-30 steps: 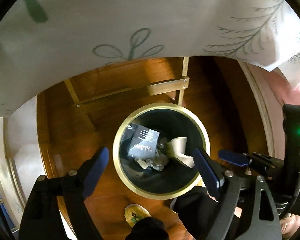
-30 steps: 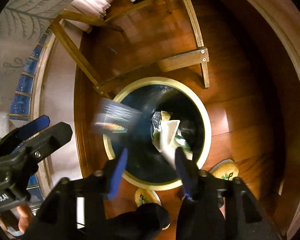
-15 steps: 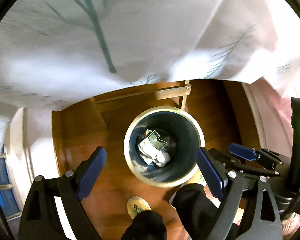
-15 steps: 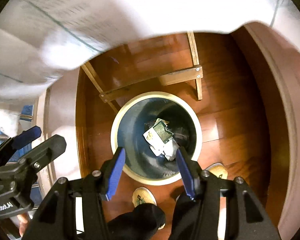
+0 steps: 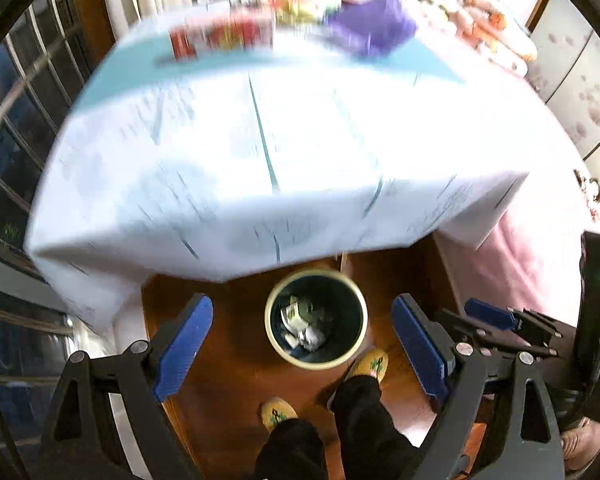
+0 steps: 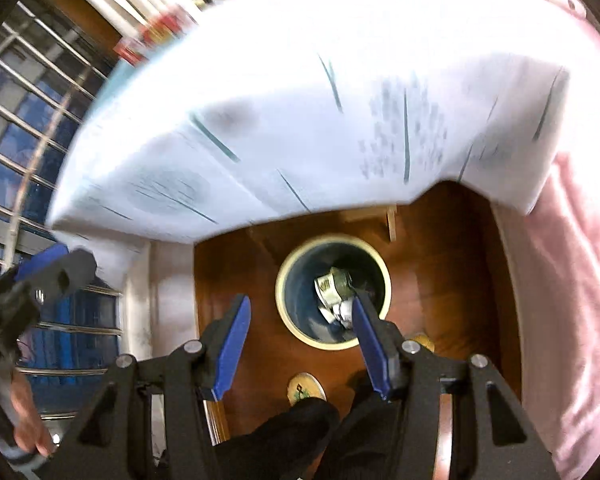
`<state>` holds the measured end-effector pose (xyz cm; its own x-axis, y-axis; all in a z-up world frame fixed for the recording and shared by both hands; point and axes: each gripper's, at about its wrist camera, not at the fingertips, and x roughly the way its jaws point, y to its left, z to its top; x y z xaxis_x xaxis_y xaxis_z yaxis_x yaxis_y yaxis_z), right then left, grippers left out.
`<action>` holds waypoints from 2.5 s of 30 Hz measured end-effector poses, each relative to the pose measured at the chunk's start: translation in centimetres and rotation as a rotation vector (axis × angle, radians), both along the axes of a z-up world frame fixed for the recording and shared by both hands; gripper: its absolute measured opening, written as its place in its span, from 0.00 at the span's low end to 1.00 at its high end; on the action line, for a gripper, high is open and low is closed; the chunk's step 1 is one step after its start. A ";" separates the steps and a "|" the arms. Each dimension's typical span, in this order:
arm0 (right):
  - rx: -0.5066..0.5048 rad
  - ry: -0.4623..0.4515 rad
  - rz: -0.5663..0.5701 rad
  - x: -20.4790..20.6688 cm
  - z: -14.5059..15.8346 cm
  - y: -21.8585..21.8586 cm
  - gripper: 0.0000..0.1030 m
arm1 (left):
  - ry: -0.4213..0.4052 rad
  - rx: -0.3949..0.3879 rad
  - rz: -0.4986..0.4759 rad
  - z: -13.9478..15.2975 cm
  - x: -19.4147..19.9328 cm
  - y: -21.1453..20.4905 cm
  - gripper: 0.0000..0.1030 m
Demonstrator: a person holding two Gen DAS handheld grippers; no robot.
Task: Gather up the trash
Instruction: 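Raise both tools back toward the table, then grasp the pink strawberry box with the left tool while the right tool grasps the purple bag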
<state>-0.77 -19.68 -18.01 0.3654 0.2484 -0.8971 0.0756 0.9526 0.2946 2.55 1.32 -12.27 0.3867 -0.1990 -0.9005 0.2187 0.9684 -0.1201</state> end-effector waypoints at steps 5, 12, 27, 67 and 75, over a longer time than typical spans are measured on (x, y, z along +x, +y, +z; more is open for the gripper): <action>-0.019 -0.109 0.002 -1.2 6.5 0.4 0.52 | -0.101 -0.017 -0.006 6.5 -0.1 0.9 0.87; -0.070 -0.252 -0.024 -1.3 13.1 0.4 0.52 | -0.223 -0.023 -0.037 12.5 0.0 1.5 0.87; -0.075 -0.388 -0.039 4.4 20.4 0.8 0.52 | -0.349 -0.008 -0.099 17.8 3.6 0.7 0.87; 0.145 -0.072 0.198 37.4 5.6 -9.7 0.67 | 0.102 0.482 -0.339 -2.3 37.0 -5.0 0.87; 0.181 -0.050 0.226 39.2 4.1 -9.4 0.67 | 0.188 0.376 -0.224 -3.2 39.5 -4.4 0.74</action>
